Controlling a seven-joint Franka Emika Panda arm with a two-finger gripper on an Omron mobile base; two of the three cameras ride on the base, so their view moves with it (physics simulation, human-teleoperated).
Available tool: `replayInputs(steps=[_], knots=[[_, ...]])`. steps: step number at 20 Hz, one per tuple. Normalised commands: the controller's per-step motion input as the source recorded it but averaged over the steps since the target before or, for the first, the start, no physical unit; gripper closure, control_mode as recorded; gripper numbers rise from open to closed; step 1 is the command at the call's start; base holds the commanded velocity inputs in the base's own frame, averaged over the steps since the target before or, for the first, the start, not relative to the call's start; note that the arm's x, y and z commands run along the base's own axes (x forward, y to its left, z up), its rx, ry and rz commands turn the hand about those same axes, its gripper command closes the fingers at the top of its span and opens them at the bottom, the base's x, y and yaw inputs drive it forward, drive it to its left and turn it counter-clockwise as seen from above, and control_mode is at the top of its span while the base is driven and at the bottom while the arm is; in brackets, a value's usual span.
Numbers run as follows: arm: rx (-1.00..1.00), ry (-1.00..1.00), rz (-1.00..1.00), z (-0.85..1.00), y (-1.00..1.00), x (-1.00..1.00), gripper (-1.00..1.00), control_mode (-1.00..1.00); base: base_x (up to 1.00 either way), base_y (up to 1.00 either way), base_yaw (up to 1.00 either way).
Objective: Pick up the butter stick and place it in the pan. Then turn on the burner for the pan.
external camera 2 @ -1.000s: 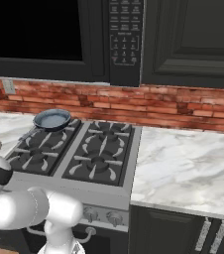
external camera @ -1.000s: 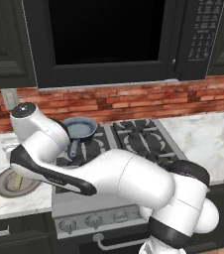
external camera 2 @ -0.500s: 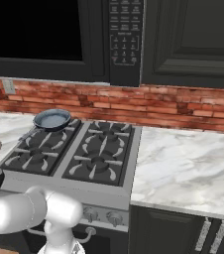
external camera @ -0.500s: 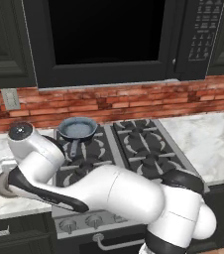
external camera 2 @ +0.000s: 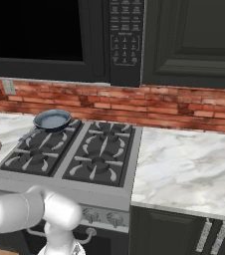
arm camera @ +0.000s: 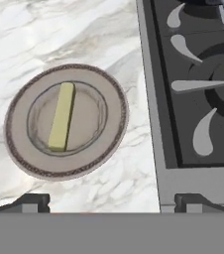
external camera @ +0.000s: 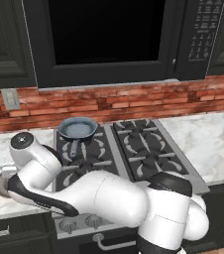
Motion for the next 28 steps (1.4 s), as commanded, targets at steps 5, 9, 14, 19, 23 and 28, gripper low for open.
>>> replayInputs(steps=[5,9,14,19,23,28], knots=[[0.01,0.09,0.0,-0.18,0.19,0.29,-1.0,-1.0,0.0,0.0,0.0],[0.0,0.07,0.0,-0.24,0.26,0.19,-1.0,-1.0,0.0,0.0,0.0],[0.0,0.08,0.0,-0.2,0.22,0.26,-1.0,-1.0,0.0,0.0,0.0],[0.0,0.04,0.0,-0.24,0.06,0.27,-1.0,-1.0,0.0,0.0,0.0],[0.0,0.01,0.0,-0.25,0.05,0.19,-1.0,-1.0,0.0,0.0,0.0],[0.0,0.0,0.0,-0.22,0.1,0.16,-1.0,-1.0,0.0,0.0,0.0]])
